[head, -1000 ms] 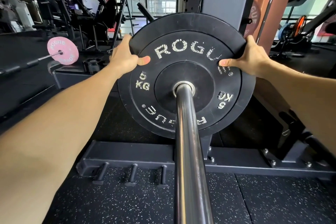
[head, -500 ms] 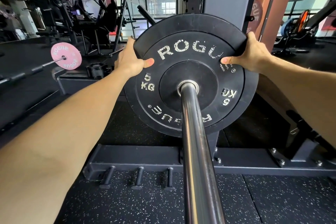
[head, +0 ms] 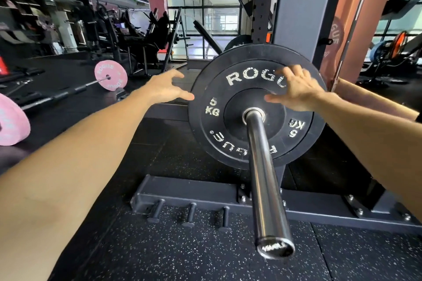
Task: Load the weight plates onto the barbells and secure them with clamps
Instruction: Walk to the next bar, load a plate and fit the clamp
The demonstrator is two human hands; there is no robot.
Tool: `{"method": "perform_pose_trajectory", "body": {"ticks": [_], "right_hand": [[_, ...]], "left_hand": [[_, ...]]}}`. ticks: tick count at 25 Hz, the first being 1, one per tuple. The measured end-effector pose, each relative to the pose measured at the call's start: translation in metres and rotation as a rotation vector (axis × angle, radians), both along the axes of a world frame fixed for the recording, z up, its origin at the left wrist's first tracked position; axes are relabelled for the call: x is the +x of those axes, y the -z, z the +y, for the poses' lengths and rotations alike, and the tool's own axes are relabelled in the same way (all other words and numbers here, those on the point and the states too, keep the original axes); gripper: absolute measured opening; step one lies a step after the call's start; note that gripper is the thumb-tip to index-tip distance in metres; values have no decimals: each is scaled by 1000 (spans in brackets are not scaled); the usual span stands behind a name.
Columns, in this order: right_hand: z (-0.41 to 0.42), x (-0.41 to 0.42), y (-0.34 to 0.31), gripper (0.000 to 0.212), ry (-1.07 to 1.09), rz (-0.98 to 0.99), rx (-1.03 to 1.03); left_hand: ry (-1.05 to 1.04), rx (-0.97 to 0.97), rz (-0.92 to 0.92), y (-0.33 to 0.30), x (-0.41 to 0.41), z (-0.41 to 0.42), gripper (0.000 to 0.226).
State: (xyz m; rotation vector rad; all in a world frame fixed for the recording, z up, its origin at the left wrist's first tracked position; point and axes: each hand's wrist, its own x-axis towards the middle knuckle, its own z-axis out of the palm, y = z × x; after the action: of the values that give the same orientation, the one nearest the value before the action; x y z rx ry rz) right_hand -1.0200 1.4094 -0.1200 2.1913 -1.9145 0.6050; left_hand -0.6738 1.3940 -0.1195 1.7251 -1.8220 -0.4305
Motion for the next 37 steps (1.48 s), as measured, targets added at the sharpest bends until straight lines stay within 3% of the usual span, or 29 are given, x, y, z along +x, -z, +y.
{"method": "perform_pose_trajectory", "body": {"ticks": [9,14,20,27,31,34,37], "right_hand": [[82,142,0,78,-283,-37,127],[83,193,-2,85,-312,15,151],[-6,232,4,75,-317,81,197],[-150,283,15,39,-230,180,218],[-210,313,35,51,-150,244,326],[-234,325,47,42,-119,255,348],[-254,331,63,39,-74,220,365]], "left_hand": [[-149,-12,-52,-12,116,131,71],[-154,-39,-64,-13,137,138,69],[-162,-30,-75,8,151,59,59],[-92,-38,-29,47,149,-102,54],[-48,-56,-73,73,146,-176,60],[-38,-50,-79,94,139,-206,61],[-148,-105,-46,106,132,-224,47]]}}
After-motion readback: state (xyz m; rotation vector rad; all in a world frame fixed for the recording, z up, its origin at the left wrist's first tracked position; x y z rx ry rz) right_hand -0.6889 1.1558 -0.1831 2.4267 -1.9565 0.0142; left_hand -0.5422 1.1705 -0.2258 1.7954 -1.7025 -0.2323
